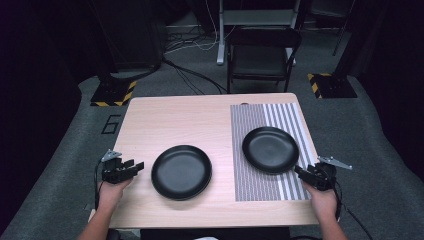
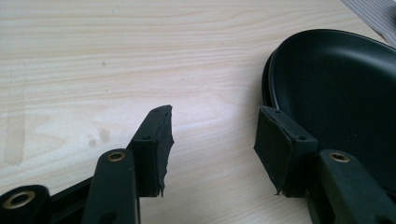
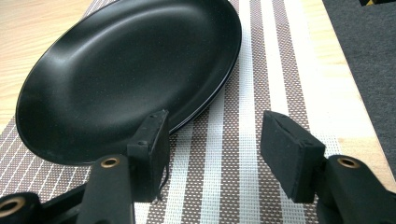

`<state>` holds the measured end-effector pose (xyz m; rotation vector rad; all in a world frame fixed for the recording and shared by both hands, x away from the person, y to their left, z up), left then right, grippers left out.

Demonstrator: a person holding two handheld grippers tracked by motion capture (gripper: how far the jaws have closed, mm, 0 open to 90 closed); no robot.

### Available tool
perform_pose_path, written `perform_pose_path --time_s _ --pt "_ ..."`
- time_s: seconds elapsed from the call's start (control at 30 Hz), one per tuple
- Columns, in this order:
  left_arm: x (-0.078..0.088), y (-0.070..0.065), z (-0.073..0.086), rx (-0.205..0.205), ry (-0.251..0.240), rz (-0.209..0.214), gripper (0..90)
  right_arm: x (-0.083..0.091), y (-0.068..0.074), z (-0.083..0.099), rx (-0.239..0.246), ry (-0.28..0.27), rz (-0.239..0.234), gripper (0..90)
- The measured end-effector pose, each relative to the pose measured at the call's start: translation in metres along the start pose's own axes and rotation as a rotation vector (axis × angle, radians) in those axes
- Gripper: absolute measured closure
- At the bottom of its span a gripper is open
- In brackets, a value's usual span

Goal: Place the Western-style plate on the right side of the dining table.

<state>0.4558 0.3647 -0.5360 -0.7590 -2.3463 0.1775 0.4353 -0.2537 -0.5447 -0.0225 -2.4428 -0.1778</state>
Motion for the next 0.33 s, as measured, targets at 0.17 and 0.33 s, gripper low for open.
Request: perform_pose_path --time_s 0.17,0.33 --pt "0.004 0.016 0.004 0.022 0.012 -0.012 45.3 -0.002 0.001 0.002 0.003 0.009 0.003 41.6" --pt "0.005 0.025 0.005 0.048 0.015 -0.029 42.2 -0.002 -0.001 0.002 0.02 0.002 0.019 39.9"
Point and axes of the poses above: each handheld gripper's, and its own axes: x roughly backward along the jaws, z roughly out of its underside, y roughly to its left, the point moved 7 cm from there along -x, roughly forward along the jaws, and after that the axes turned 12 degrees about z, right-handed, at the moved point
